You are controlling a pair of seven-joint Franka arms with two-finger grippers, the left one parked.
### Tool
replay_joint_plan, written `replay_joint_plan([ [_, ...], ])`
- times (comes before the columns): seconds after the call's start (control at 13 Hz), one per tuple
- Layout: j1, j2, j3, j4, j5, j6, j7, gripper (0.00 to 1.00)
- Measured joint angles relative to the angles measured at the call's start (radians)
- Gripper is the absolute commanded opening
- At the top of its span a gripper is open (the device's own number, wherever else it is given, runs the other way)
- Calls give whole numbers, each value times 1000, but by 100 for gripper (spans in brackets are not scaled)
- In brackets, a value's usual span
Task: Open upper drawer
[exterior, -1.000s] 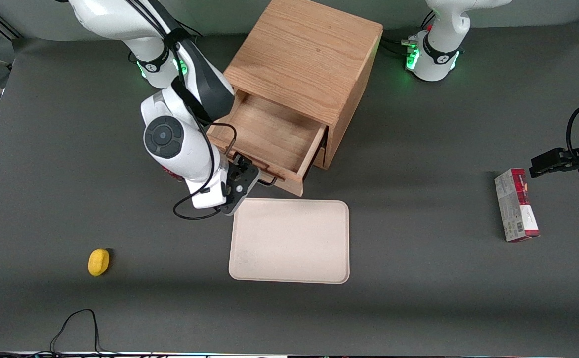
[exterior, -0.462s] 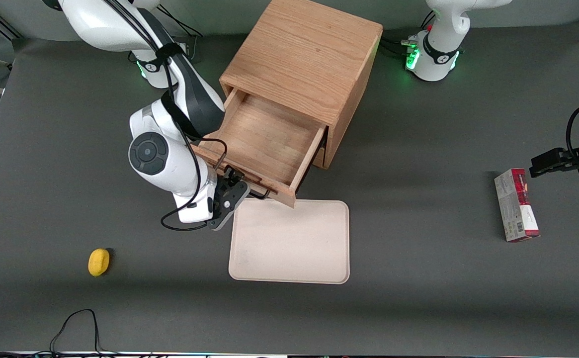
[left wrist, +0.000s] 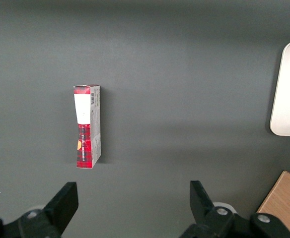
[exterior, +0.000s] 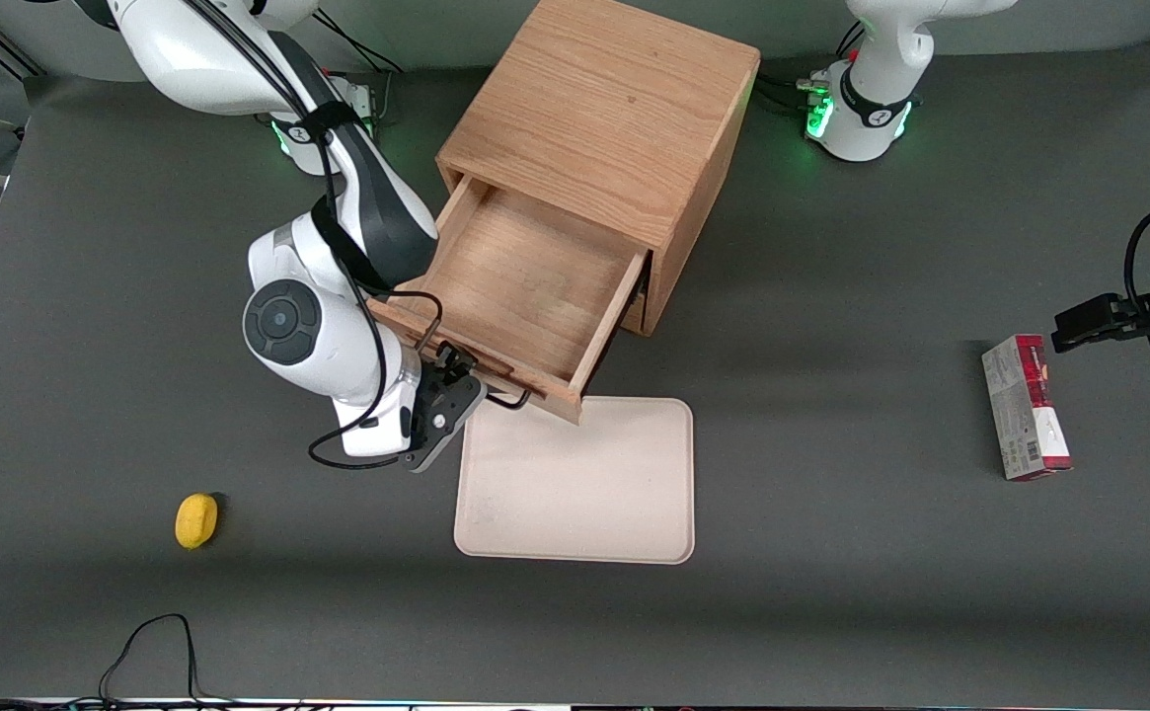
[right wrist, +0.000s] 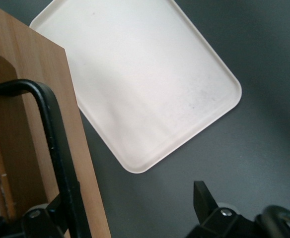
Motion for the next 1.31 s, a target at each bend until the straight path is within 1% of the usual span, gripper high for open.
replay_joint_plan([
  [0.69, -30, 28, -1, 46, 0, -3, -2, 100],
  [0.85, -30, 27, -1, 99, 0, -56, -2, 100],
  [1.08, -37, 20, -2, 214, -1, -178, -2, 100],
  [1.31, -48, -17, -9, 287, -21, -270, -2, 100],
])
